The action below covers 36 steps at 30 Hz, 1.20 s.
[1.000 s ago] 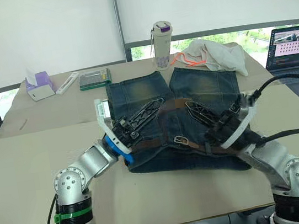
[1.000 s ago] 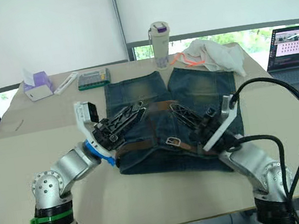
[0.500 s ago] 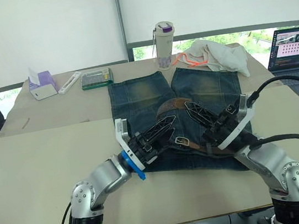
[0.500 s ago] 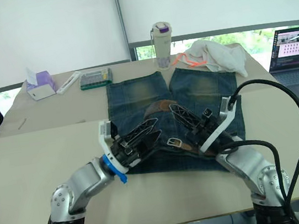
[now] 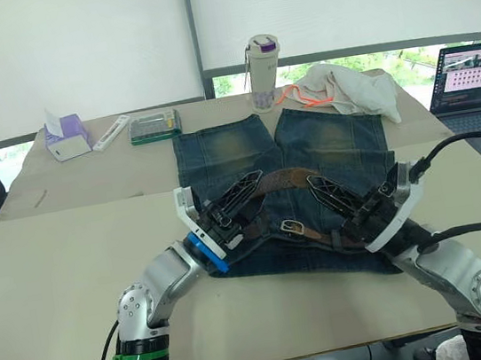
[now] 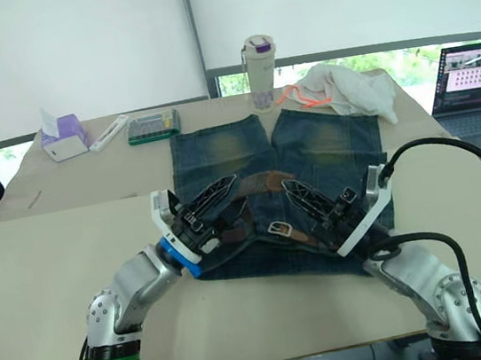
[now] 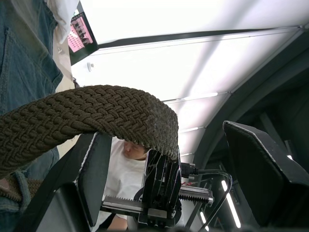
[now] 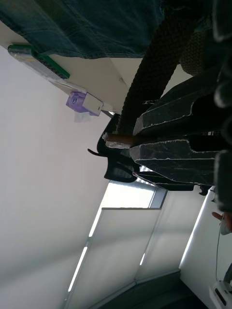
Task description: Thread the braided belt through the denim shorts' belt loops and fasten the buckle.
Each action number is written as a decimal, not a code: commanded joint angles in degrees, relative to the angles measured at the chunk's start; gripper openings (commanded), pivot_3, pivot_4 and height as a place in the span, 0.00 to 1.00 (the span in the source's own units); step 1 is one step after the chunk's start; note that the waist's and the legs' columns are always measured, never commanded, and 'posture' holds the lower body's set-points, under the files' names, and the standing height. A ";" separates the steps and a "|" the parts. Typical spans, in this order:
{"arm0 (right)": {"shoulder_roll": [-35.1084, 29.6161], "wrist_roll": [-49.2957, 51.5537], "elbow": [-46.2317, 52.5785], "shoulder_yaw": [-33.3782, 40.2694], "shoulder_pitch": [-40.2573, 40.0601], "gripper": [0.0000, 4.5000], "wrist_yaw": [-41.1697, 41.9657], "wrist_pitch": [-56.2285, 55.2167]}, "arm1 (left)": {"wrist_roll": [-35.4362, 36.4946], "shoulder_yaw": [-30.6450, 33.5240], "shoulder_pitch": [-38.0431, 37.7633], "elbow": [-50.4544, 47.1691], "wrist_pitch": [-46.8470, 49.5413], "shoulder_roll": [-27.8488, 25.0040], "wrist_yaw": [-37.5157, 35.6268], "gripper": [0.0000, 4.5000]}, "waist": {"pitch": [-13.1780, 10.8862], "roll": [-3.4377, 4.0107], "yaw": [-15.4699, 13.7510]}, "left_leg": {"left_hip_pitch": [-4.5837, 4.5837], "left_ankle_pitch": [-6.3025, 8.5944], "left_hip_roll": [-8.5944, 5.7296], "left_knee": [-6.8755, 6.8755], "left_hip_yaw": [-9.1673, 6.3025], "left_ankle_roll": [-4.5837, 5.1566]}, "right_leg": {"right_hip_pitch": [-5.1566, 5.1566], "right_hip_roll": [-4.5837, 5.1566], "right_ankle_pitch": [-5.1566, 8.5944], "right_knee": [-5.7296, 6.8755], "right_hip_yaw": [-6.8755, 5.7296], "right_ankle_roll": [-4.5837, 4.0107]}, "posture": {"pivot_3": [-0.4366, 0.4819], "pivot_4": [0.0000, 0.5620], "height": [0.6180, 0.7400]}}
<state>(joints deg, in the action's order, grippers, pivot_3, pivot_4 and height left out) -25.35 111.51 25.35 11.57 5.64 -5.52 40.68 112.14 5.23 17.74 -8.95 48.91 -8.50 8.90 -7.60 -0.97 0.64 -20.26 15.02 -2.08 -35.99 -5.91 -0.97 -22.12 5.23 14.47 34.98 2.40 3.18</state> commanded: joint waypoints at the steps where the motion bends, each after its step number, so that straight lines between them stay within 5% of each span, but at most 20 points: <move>1: -1.20 1.49 1.48 0.39 -0.48 0.00 2.09 1.12 | 0.86 0.81 0.25 -0.32 1.10 0.29 -2.31 0.72 | 0.00 0.00 -0.03 | 0.00 0.00 0.00 0.00 -0.01 0.00 | 0.00 0.00 0.00 0.00 0.00 0.00 | 0.48 0.27 1.00; 10: -5.39 1.49 -0.71 0.85 -1.59 0.00 5.11 4.63 | 0.86 1.42 -0.43 2.10 5.94 -2.76 -6.77 0.01 | -0.01 -0.02 -0.01 | 0.00 0.00 -0.01 0.00 0.01 0.00 | 0.00 -0.01 0.00 0.00 -0.01 0.00 | 0.48 0.27 1.00; 11: -5.98 1.49 -1.09 0.94 -1.60 0.00 5.72 5.25 | 0.86 1.24 -0.47 2.32 7.15 -3.50 -7.83 0.01 | -0.01 -0.02 0.01 | 0.00 0.00 0.00 0.00 0.01 0.00 | 0.00 -0.01 0.00 0.00 -0.02 0.00 | 0.48 0.27 1.00; 25: -13.23 1.36 -3.64 -1.27 -1.58 0.00 12.17 12.26 | -4.13 -3.69 3.32 9.03 21.03 -13.39 -24.78 0.01 | -0.01 -0.03 0.02 | 0.00 0.00 -0.01 0.01 0.02 0.01 | -0.01 -0.02 0.01 0.00 -0.03 0.00 | 0.48 0.27 1.00; 31: -16.77 0.94 -6.90 0.93 -1.98 0.00 16.34 14.29 | -10.43 -4.76 4.69 11.55 22.98 -15.08 -29.47 0.44 | -0.03 -0.05 0.01 | -0.01 0.00 -0.03 0.01 0.06 0.01 | 0.01 0.00 0.01 -0.02 -0.03 0.00 | 0.48 0.27 1.00; 36: -18.72 -0.27 -7.48 0.79 -1.56 0.00 19.06 15.51 | -13.76 -3.70 6.07 13.77 24.58 -16.24 -34.32 0.44 | -0.03 -0.05 0.07 | 0.00 0.00 0.00 0.02 0.07 0.01 | 0.00 -0.02 0.01 -0.01 -0.03 0.00 | 0.48 0.27 1.00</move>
<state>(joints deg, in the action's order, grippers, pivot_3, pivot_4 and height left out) -43.40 111.26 17.32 11.09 3.57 12.08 55.54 98.93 0.22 22.52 4.40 72.94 -24.30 -23.18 -7.63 -1.02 0.72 -20.26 15.03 -2.09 -35.97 -5.84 -0.95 -22.12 5.21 14.49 34.97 2.37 3.19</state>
